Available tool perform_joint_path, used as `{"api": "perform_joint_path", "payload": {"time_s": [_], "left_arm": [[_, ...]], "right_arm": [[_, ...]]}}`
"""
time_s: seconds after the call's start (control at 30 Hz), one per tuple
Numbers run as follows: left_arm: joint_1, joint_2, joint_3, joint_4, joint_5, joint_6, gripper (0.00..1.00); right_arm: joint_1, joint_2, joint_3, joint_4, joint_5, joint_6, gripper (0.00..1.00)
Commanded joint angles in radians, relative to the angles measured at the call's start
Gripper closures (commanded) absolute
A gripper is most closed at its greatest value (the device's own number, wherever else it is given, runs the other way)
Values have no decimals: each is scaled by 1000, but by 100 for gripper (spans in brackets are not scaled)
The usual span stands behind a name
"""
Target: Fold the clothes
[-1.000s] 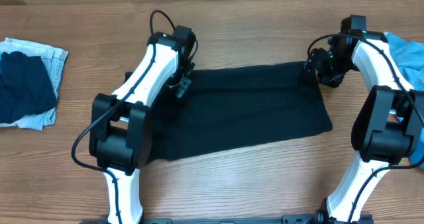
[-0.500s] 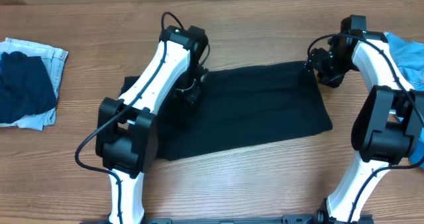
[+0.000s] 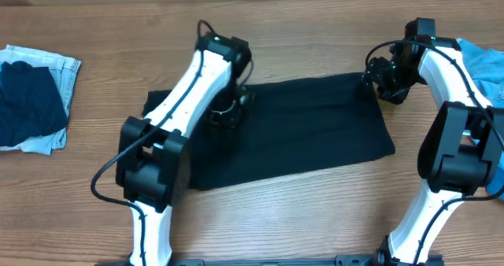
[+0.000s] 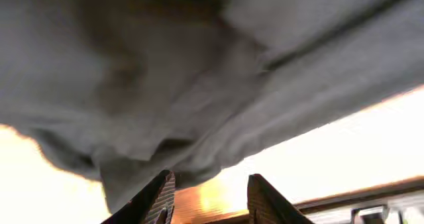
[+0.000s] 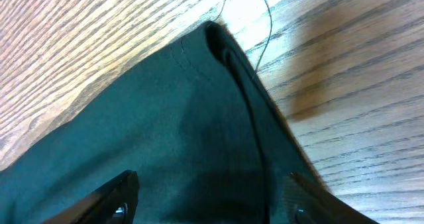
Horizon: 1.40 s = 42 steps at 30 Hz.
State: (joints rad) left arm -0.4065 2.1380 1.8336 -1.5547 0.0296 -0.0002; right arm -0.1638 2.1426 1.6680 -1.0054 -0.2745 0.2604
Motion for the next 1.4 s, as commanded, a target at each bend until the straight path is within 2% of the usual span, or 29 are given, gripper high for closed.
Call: {"api": "perform_joint_path", "payload": {"time_s": [0.0, 0.1, 0.13, 0.3, 0.47, 0.63, 0.8, 0.93, 1.1, 1.17, 1.3, 1.37], "left_arm": [[104, 3, 20, 61, -37, -201, 57], [145, 3, -5, 141, 38, -206, 54], [146, 3, -27, 158, 38, -206, 53], [137, 3, -219, 266, 56, -216, 53], [137, 3, -372, 370, 76, -225, 53], [138, 3, -420, 408, 75, -225, 53], [138, 3, -420, 407, 75, -225, 52], [138, 3, -420, 406, 75, -225, 52], [138, 3, -420, 407, 75, -225, 52], [138, 3, -420, 406, 75, -225, 52], [138, 3, -420, 407, 75, -225, 51], [138, 3, -420, 406, 75, -225, 51]], "right_arm": [[-6, -35, 19, 5, -11, -45, 27], [-6, -35, 19, 10, -171, -206, 34], [-6, -35, 19, 11, -183, -211, 36], [-6, -35, 19, -12, -58, -127, 34], [-6, -35, 19, -137, -18, -92, 37], [-6, -35, 18, -193, -26, -46, 40], [-5, -35, -28, -94, -42, 3, 50], [-5, -35, -35, -87, -41, 3, 57], [-4, -33, -50, -81, -41, 6, 58], [-4, -32, -67, -68, -39, 6, 46], [-5, -32, -98, -36, -32, 6, 44], [-5, -31, -98, -23, -42, 7, 50]]}}
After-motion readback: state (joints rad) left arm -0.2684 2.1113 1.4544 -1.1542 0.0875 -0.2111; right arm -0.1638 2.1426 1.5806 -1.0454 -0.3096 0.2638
